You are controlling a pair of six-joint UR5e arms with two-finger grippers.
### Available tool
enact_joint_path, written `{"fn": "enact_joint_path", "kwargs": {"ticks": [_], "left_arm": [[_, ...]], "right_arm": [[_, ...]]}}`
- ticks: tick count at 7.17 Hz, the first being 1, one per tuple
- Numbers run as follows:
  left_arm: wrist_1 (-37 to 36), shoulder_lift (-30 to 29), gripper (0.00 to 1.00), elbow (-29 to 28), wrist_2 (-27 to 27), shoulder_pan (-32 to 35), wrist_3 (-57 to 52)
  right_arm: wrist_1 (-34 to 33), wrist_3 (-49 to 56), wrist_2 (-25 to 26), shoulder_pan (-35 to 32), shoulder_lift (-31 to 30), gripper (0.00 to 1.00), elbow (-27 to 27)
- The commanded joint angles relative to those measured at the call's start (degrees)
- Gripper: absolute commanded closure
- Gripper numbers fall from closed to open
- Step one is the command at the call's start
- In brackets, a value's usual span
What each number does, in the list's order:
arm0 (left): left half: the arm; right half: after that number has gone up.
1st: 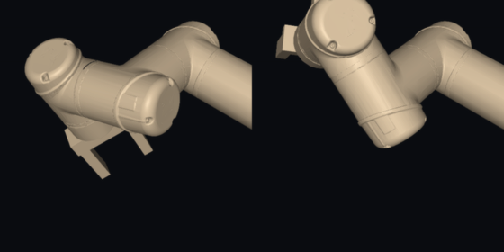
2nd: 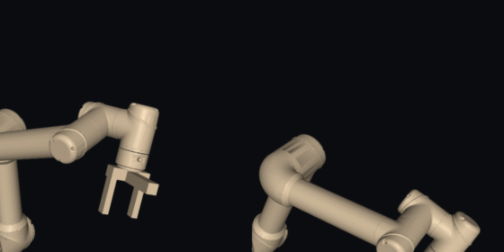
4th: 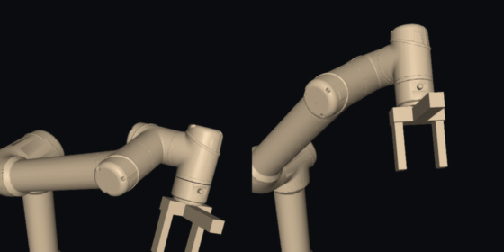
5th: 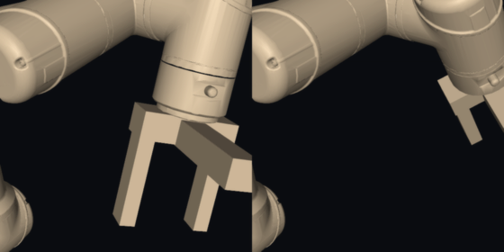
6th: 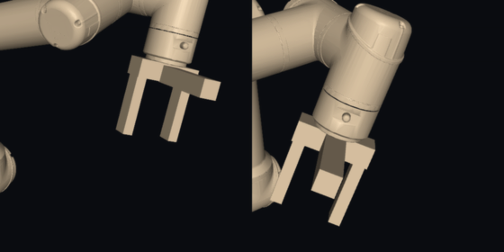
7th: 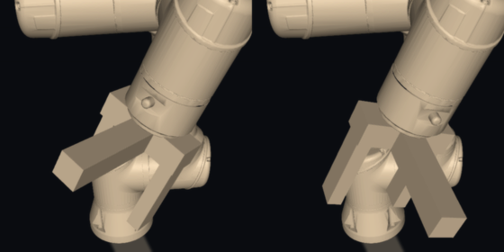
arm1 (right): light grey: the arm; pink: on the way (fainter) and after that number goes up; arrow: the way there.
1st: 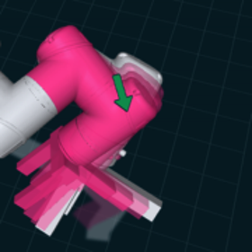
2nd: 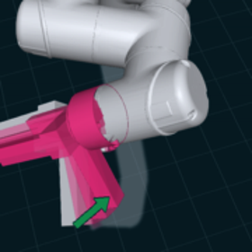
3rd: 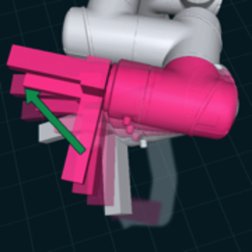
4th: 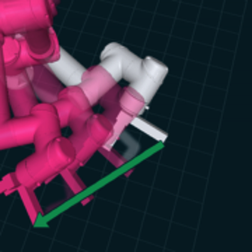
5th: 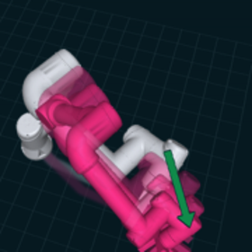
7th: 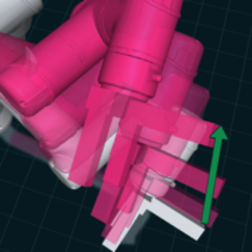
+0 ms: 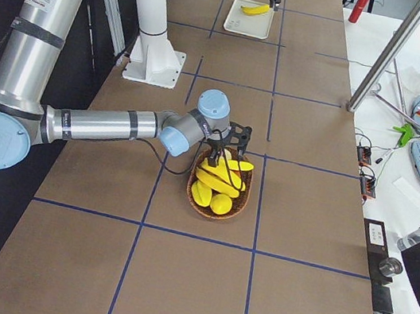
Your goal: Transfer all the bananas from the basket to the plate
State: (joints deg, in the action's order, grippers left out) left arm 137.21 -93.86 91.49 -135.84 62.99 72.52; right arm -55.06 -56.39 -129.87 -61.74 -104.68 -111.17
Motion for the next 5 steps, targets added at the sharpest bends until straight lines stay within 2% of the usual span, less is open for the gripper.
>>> {"fn": "enact_joint_path", "kwargs": {"ticks": [1, 3, 5], "left_arm": [[0.07, -0.01, 0.00, -0.25, 0.05, -0.06, -0.01], [0.07, -0.01, 0.00, -0.61, 0.05, -0.06, -0.09], [0.16, -0.01, 0.00, -0.78, 0.05, -0.32, -0.18]], "right_arm": [[-1.54, 0.14, 2.69, 2.66, 0.18, 0.05, 0.69], [-1.54, 0.58, 2.70, 3.20, 0.18, 0.24, 1.13], [-1.54, 0.76, 2.70, 3.38, 1.06, 0.29, 2.00]]}}
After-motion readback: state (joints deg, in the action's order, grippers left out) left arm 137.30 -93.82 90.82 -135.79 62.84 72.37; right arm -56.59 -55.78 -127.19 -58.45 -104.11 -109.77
